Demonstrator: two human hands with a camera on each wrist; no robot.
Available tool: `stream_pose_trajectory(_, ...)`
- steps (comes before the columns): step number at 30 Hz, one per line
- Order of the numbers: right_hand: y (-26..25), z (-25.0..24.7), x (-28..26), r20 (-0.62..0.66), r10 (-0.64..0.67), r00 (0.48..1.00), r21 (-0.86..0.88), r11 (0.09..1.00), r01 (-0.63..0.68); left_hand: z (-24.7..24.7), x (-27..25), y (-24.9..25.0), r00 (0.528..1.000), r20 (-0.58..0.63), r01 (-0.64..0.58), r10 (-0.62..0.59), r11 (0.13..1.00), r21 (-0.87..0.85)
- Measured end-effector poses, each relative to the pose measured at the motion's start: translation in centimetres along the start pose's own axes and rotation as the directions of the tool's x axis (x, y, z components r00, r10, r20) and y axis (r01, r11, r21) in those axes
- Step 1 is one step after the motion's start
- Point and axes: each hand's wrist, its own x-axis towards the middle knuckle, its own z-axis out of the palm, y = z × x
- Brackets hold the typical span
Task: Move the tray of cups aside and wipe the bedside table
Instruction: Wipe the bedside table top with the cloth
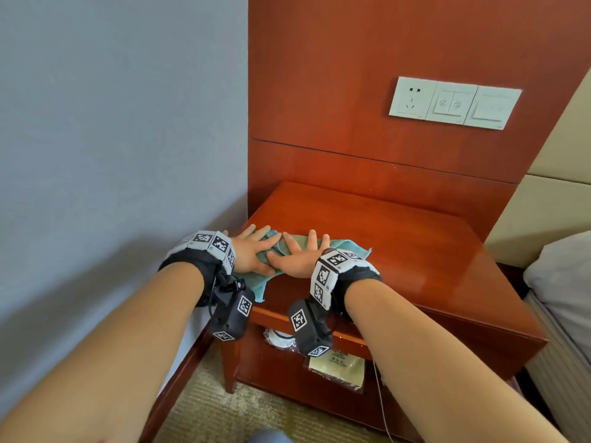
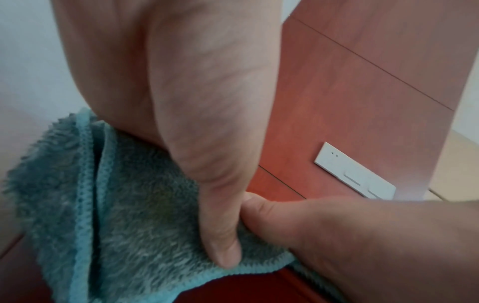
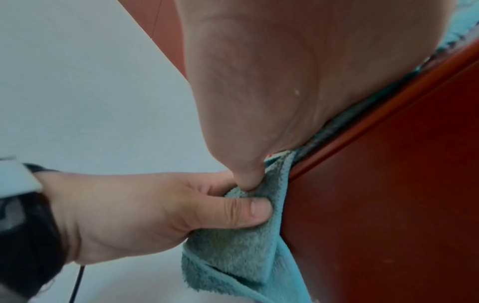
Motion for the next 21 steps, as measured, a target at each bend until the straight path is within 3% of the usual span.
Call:
stream_pose_trajectory(4, -1.4, -0.5, 1.8, 0.046, -0.024, 0.999, -0.020, 0.999, 0.025, -0.7, 0.0, -1.6, 0.999, 0.049, 0.014, -0.011, 0.998, -0.066)
stream_pose_trajectory(8, -1.0, -1.6, 4.3, 0.134, -0.114, 0.984, -0.058, 0.991, 0.123, -1.6, 1.5, -1.7, 0.989, 0.133, 0.068, -0.072, 0.997, 0.029)
stream_pose_trajectory(12, -1.0, -2.7, 7.2, 0.203, -0.049, 0.978, -0.028, 0.998, 0.056, -2.8, 3.8, -1.4, 0.980, 0.167, 0.091, -0.104, 0.993, 0.081)
stream_pose_trajectory(16, -0.2, -4.4, 10.0, 0.270, -0.077, 0.960, 0.028, 0.997, 0.072, -3.8, 6.5, -1.5, 0.980, 0.175, 0.083, -0.093, 0.995, 0.062)
stream_pose_trajectory(21, -0.2, -5.6, 14.1, 0.255, -0.046, 0.966, 0.092, 0.996, 0.023, -5.5, 10.8, -1.3, 0.982, 0.166, 0.081, -0.087, 0.996, 0.047)
